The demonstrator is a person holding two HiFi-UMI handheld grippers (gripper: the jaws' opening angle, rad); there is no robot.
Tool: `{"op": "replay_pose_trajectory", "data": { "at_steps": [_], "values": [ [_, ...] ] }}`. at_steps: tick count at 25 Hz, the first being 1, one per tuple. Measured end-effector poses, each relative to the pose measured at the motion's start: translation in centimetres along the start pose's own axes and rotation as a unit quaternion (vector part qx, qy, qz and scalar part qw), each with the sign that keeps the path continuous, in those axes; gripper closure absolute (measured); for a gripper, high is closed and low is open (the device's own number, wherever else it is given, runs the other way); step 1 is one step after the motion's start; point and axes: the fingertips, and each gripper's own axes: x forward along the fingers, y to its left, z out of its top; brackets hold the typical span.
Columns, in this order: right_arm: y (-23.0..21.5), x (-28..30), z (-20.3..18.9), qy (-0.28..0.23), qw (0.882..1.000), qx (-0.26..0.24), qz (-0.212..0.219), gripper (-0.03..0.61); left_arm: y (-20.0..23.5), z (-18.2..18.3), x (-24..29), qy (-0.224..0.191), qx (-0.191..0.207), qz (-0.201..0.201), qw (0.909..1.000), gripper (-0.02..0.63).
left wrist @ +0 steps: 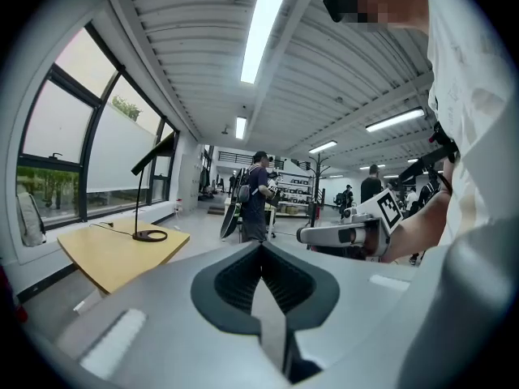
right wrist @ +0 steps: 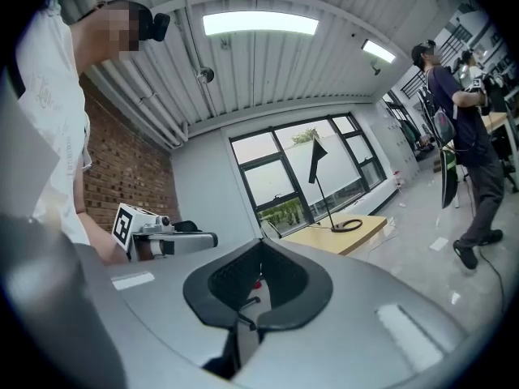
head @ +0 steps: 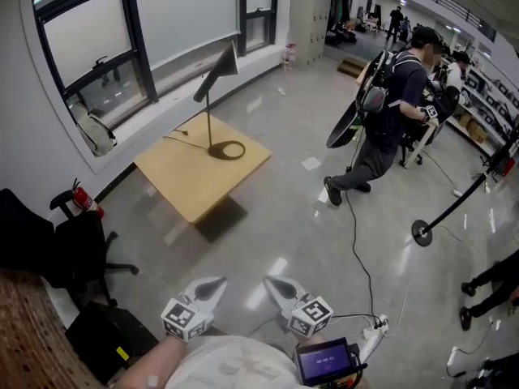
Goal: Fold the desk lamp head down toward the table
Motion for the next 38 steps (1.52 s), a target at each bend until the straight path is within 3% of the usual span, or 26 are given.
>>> {"op": "replay_pose_trajectory", "data": {
  "at_steps": [13, 32, 38],
  "values": [
    [-0.9, 4.6, 0.9, 0.011, 1.0, 0.001, 0.019, 0.565, 5.1, -0.7, -2.4, -0.002, -0.018, 0.058, 0.9981, 0.612],
    [-4.1, 18.4, 4.5, 0.007, 1.0, -0.024, -0.012, 0.565, 19.5, 3.2, 1.2, -0.031, -0.015, 0.031, 0.9989, 0.612],
    [-5.0, 20.8, 6.0, 0.0, 0.999, -0.034, -0.035, 0.566, 22.3, 3.7, 2.1, -0.027, -0.018, 0.013, 0.9994, 0.612]
  ]
}}
